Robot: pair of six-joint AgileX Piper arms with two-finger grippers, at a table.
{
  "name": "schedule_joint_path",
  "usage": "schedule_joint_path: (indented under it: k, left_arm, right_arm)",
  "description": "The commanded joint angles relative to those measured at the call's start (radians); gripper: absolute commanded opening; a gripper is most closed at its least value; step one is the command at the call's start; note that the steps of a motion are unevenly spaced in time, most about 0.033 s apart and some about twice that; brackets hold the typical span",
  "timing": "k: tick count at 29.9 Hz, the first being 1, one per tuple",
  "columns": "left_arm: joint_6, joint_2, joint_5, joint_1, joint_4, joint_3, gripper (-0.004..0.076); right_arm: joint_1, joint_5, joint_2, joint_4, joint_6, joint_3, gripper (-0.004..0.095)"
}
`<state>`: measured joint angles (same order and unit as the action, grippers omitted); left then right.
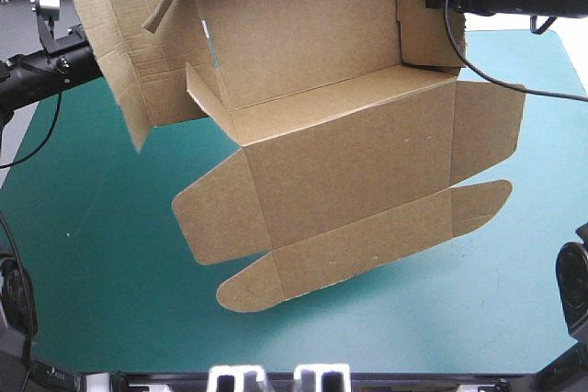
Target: Fold the box
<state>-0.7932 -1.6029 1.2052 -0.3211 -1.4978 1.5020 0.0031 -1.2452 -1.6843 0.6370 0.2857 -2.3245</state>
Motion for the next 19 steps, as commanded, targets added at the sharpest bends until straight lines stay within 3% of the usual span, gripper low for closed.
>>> schedule_joint_path:
  k: [1, 19]
  left_arm:
    - [0.018, 0.094, 0.092, 0.030, -0.014, 0.046, -0.0010]
    - [0.107, 0.253, 0.089, 0.124, 0.023, 0.046, -0.0010]
  right_arm:
    - [-0.006, 0.031, 0.034, 0.054, -0.012, -0.028, -0.0024]
    - [-0.006, 0.132, -0.024, 0.072, -0.023, -0.026, -0.0024]
